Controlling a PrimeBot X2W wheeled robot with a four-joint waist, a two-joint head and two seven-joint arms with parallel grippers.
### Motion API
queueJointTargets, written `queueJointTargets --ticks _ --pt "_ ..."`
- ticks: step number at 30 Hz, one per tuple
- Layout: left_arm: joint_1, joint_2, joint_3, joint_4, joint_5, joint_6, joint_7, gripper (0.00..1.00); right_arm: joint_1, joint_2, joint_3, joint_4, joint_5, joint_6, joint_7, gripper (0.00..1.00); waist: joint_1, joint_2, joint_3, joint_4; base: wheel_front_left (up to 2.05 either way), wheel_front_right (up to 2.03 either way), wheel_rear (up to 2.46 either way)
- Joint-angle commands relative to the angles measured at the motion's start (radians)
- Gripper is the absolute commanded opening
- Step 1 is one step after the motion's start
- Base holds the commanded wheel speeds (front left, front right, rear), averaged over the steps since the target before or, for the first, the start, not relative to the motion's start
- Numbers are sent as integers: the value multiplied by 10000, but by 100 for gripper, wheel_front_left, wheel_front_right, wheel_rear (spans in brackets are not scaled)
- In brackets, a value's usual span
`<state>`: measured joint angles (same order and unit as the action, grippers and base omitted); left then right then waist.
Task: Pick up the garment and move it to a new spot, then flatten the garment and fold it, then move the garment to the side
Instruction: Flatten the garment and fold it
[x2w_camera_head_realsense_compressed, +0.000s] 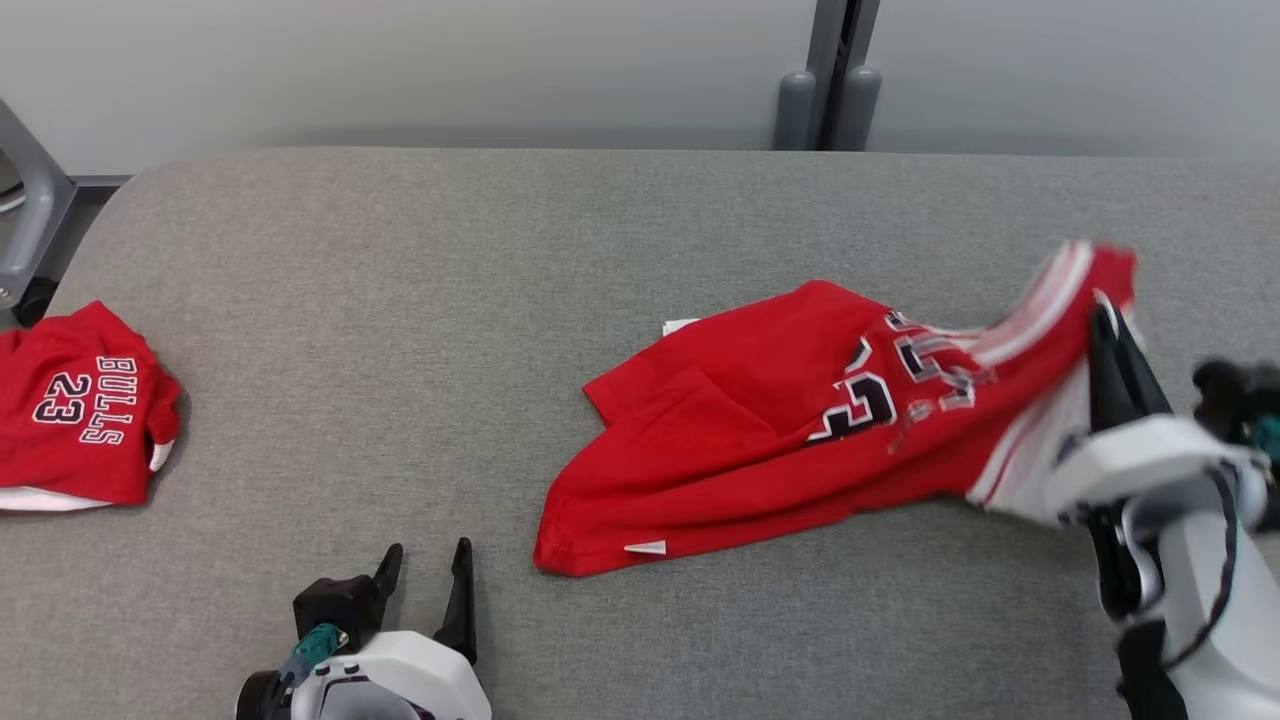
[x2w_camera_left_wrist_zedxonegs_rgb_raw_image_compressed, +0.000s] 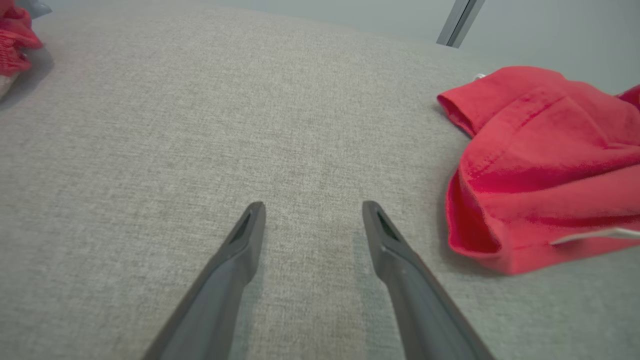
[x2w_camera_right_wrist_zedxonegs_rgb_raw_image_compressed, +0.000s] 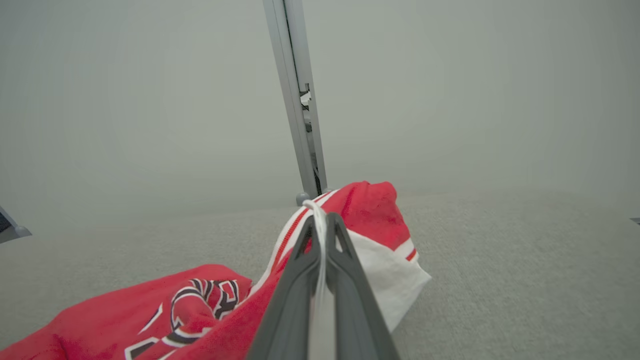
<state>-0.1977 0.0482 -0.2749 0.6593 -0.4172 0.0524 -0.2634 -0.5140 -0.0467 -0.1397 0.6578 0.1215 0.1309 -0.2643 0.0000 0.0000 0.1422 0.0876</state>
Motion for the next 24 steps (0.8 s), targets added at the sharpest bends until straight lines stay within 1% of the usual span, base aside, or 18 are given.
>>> queueJointTargets --ticks 1,2,6,10,14,19,24 --pt "5 40 -15 13 -34 -63 -19 100 298 -77 -265 169 -111 -2 -3 96 0 0 -8 -40 0 0 0" --pt "1 39 -21 15 -27 -45 -17 100 385 -86 -593 263 -225 -2 -4 100 0 0 1 -77 0 0 0" --pt "-72 46 32 0 49 -19 -19 100 994 -56 -1443 411 -515 -1 -6 100 0 0 34 -275 0 0 0" --pt "-93 46 191 -92 187 35 -17 100 1446 -65 -1774 294 -537 -1 -6 100 0 0 -71 -494 0 0 0" --pt "47 46 476 -403 547 218 -17 100 1803 -66 -1595 -187 -488 -1 -4 100 0 0 -270 -652 0 0 0" --pt "303 48 863 -884 1067 470 -17 100 2204 -62 -971 -1340 -848 -1 -3 100 0 0 -578 -721 0 0 0" --pt "644 43 1185 -1397 1485 555 -16 100 2669 -65 -455 -2001 -791 -2 -1 100 0 0 -955 -713 0 0 0"
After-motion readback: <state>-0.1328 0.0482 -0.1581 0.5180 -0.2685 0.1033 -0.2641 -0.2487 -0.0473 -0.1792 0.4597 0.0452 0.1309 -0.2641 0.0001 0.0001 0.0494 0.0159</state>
